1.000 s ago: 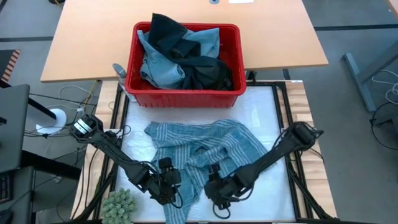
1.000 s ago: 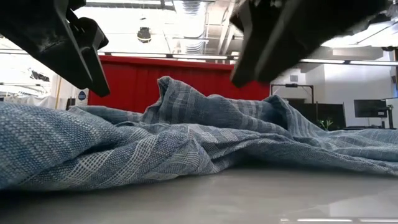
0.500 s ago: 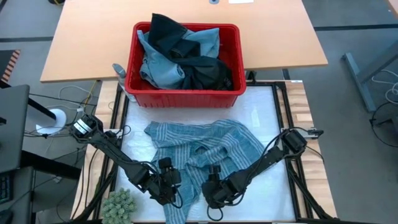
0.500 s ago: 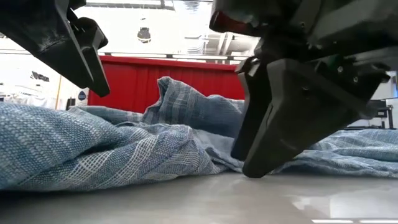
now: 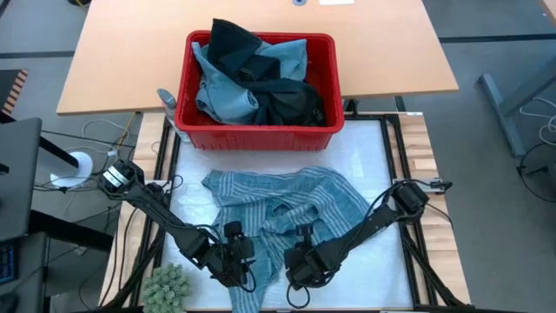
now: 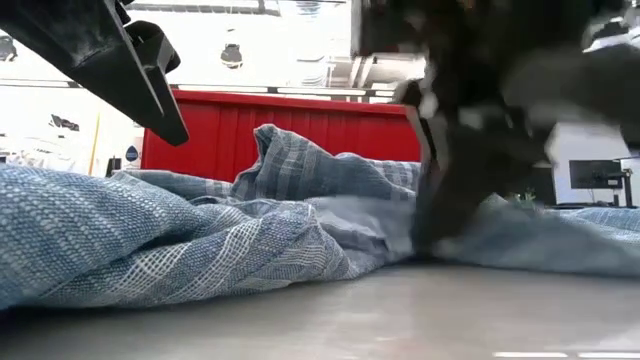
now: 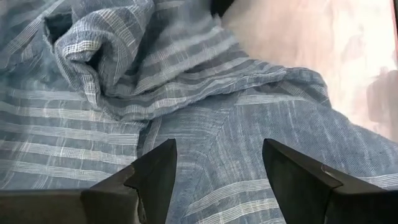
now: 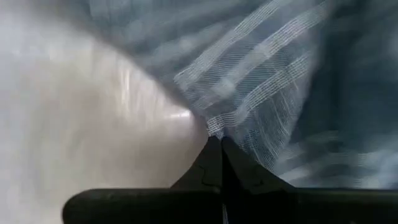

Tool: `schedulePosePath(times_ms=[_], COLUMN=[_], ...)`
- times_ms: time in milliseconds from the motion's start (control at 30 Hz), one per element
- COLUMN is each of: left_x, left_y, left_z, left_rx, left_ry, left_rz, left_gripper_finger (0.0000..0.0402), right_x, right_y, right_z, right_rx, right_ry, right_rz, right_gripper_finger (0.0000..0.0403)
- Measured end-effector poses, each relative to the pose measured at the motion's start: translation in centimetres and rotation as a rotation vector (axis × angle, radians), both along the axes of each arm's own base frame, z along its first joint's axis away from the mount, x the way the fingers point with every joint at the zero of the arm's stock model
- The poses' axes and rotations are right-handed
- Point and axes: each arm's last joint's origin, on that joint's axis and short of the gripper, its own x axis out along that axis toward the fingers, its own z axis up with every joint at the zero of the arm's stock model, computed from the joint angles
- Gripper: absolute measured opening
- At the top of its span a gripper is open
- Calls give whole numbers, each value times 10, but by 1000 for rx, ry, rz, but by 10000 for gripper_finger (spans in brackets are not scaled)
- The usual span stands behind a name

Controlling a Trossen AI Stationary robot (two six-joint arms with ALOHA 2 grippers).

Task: Fold Laundry from Bin
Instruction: Fold the light blue shirt

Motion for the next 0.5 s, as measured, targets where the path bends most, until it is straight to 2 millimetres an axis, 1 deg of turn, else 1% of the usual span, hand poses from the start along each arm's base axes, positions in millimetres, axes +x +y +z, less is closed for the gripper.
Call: schedulePosePath(times_ms=[67,133,167,233,300,500], left_x=[0,-1,-1,-3,-4,-10], left_y=[0,-1,-2,-3,-5,-12], left_z=[0,0,0,0,0,-2], left_rx=[1,-1,-2,-4,-9,-33], left_ry=[1,3,5,7,12,59], left_rz=[-3,-8,-10,-18,-29,-104], left_gripper_finger=[226,226,226,226,226,226], right_x=[-2,-8,-11,-18,-30,-82], right_y=[5,13,18,29,40,80], right_z=[17,28,30,31,30,26], right_rx=[13,37,60,118,175,240], right_ry=[-13,1,20,49,106,259], right_rz=[-4,14,25,34,35,-42], right_gripper_finger=[18,18,18,18,18,18])
